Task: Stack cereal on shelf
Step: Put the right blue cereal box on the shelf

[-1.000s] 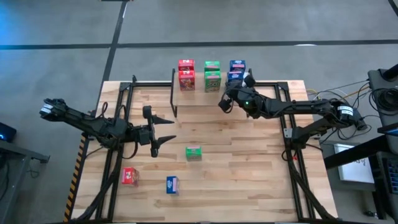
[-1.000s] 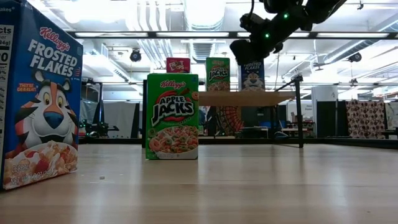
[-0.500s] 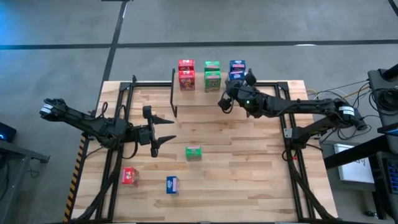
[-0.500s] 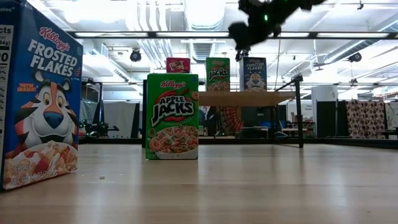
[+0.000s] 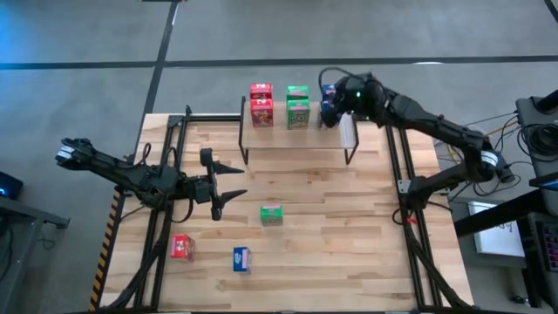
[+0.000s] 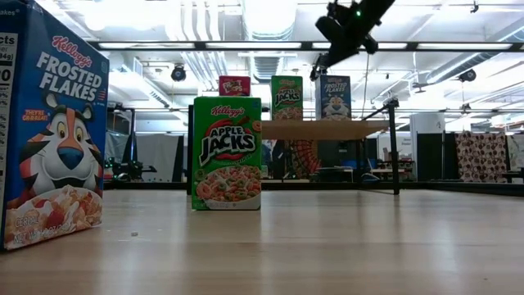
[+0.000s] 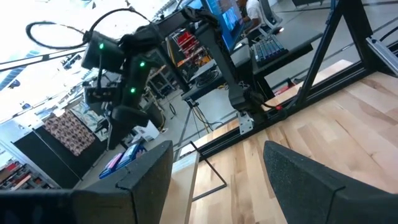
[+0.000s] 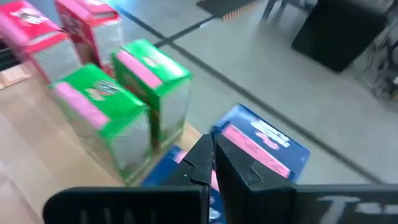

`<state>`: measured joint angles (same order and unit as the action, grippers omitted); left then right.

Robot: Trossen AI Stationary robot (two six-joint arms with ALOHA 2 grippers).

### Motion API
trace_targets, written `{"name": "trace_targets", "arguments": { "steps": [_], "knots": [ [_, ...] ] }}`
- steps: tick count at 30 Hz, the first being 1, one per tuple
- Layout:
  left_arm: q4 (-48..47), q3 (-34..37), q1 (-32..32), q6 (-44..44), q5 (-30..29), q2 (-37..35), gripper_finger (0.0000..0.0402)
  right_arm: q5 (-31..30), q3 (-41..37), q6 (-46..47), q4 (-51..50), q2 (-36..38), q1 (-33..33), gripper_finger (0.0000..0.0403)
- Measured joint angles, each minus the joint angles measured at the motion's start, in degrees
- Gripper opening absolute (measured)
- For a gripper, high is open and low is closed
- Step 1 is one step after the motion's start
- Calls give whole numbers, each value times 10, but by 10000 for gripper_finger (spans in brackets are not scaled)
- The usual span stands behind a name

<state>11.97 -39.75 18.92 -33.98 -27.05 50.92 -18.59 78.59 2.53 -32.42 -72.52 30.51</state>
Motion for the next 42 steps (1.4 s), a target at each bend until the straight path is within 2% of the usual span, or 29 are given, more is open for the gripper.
{"name": "trace_targets", "arguments": {
  "steps": [4,8,27,32,42],
  "knots": [
    [0,0,0,0,0,0,235,49,-6,7,-6,0,42,9],
    [0,0,0,0,0,0,235,57,-11,12,-8,0,52,9],
    [0,0,0,0,0,0,235,49,-22,30,-48,1,52,9],
    [0,0,0,0,0,0,235,23,-22,35,-55,2,51,9],
    [0,0,0,1,0,0,235,21,-22,28,-41,3,43,9]
  ]
}}
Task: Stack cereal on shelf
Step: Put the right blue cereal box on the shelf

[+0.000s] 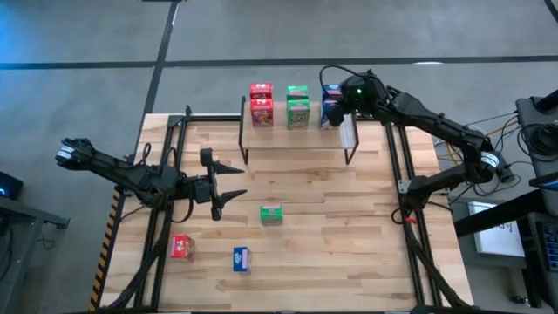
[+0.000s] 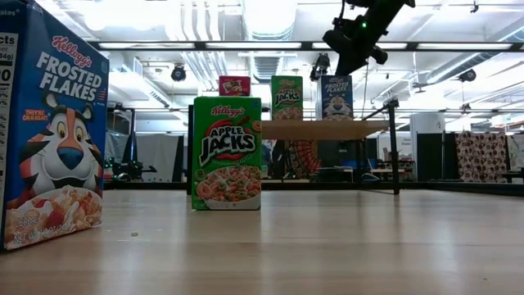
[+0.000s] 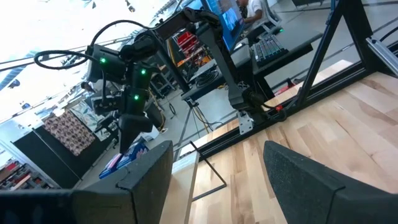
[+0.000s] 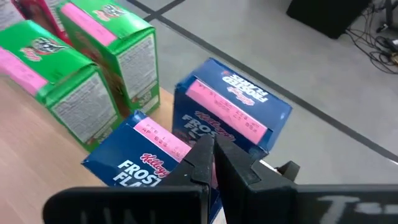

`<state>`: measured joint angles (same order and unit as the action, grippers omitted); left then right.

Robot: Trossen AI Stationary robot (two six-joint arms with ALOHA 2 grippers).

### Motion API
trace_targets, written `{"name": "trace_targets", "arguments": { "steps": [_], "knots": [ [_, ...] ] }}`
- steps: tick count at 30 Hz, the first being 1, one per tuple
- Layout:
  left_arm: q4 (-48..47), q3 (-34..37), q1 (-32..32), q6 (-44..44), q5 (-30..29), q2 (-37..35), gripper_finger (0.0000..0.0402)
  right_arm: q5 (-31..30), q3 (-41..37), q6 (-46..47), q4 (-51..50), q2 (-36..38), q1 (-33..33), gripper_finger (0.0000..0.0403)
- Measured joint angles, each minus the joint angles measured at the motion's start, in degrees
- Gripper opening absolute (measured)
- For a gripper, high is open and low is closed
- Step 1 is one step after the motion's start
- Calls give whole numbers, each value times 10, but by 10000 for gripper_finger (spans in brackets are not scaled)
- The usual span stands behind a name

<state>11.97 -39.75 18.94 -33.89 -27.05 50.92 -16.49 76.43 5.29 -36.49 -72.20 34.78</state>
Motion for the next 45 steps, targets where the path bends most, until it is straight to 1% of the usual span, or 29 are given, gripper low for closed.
{"name": "trace_targets", "arguments": {
  "steps": [8,11,18,24,28,34,40,45],
  "knots": [
    [0,0,0,1,0,0,235,0,18,-4,12,0,-19,9],
    [0,0,0,1,0,0,235,1,19,-4,25,1,-31,9],
    [0,0,0,3,0,0,235,2,12,2,23,-14,-58,9],
    [0,0,0,3,0,0,235,-4,11,11,8,-23,-60,9],
    [0,0,0,3,0,0,235,-29,11,10,0,-23,-60,9],
    [0,0,0,3,0,0,235,-30,11,8,0,-23,-60,9],
    [0,0,0,3,0,0,235,-26,12,-10,18,-19,-71,9],
    [7,0,0,8,0,0,235,-26,19,-32,24,-4,-101,9]
  ]
}}
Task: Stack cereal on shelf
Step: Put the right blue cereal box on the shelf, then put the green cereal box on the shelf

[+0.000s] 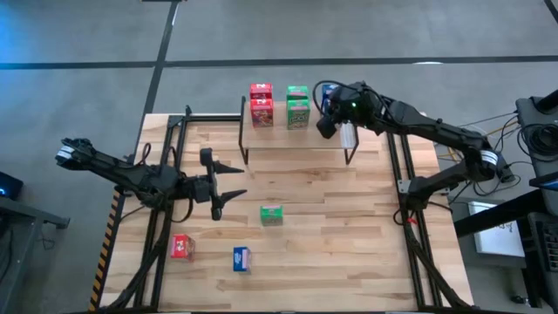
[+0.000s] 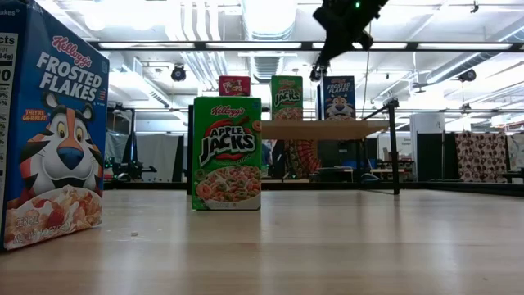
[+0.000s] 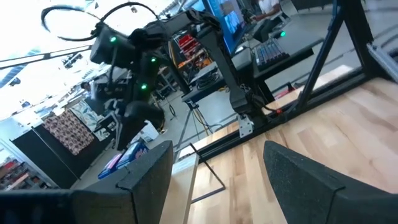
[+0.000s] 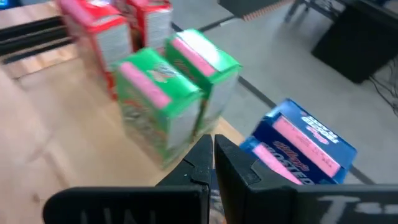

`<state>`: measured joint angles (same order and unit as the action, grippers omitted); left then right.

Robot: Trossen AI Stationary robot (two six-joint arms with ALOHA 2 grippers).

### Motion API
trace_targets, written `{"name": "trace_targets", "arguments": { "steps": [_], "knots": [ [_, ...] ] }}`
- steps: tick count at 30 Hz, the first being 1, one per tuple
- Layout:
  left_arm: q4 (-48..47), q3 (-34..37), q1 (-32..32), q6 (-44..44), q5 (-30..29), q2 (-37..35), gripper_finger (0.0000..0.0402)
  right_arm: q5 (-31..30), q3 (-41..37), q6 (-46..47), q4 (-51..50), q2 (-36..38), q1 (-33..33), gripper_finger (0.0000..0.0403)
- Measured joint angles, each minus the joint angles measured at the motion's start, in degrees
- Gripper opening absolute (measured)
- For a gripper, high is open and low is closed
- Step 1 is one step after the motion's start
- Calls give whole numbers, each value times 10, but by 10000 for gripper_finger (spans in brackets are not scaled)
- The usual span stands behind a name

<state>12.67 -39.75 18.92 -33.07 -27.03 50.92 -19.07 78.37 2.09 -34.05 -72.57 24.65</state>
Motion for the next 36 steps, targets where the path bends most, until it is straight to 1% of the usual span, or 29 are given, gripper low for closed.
{"name": "trace_targets", "arguments": {
  "steps": [4,7,11,14,19,25,30,32,36],
  "knots": [
    [17,0,0,29,0,0,235,0,-14,-13,0,17,-35,9],
    [18,0,0,79,0,0,235,0,-43,-21,15,34,-70,9],
    [18,0,0,158,0,7,235,1,-105,-44,82,57,-114,9],
    [19,0,0,199,0,20,235,3,-158,-61,139,80,-140,9],
    [18,0,0,242,0,55,235,68,-254,-72,250,129,-161,9],
    [16,-1,0,294,0,91,235,152,-353,-82,360,202,-163,9],
    [12,-21,2,341,1,115,235,233,-422,-96,446,249,-163,9],
    [9,-27,2,352,8,127,235,252,-445,-97,480,264,-163,9],
    [9,-42,2,367,30,157,235,255,-487,-110,543,285,-163,9]
  ]
}}
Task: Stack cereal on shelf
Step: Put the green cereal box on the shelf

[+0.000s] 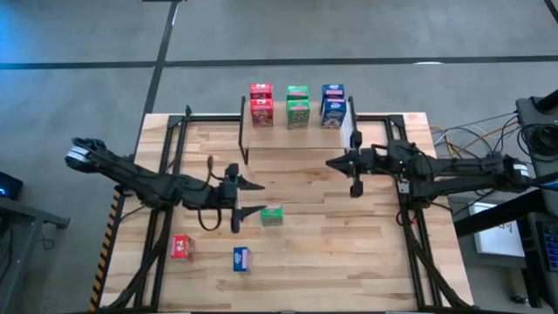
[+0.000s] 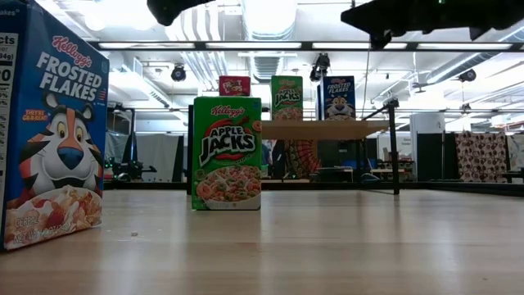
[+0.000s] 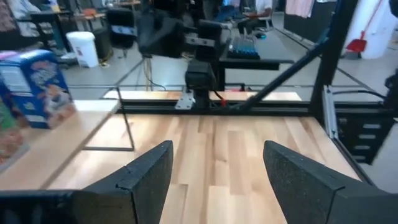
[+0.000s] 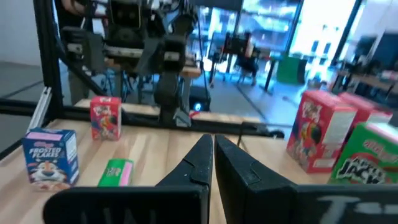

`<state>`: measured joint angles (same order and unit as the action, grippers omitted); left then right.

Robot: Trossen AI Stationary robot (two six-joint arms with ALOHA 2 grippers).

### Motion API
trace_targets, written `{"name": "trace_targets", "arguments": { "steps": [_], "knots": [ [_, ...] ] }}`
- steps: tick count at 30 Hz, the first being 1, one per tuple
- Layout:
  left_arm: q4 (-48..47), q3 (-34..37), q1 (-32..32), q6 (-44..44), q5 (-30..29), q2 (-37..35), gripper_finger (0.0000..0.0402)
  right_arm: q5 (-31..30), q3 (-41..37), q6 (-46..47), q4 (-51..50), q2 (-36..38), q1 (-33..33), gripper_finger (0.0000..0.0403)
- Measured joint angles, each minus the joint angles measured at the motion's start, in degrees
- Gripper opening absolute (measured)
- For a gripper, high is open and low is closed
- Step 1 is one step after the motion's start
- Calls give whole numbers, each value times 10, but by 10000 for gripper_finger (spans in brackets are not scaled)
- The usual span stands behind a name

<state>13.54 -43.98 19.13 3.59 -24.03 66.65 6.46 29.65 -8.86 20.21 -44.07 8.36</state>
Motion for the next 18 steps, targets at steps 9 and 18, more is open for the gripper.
{"name": "trace_targets", "arguments": {
  "steps": [9,18],
  "knots": [
    [-85,-59,1,16,11,75,235,93,-36,-25,64,40,0,9],
    [-208,-110,-1,64,11,125,236,105,-56,-45,67,84,0,9]
  ]
}}
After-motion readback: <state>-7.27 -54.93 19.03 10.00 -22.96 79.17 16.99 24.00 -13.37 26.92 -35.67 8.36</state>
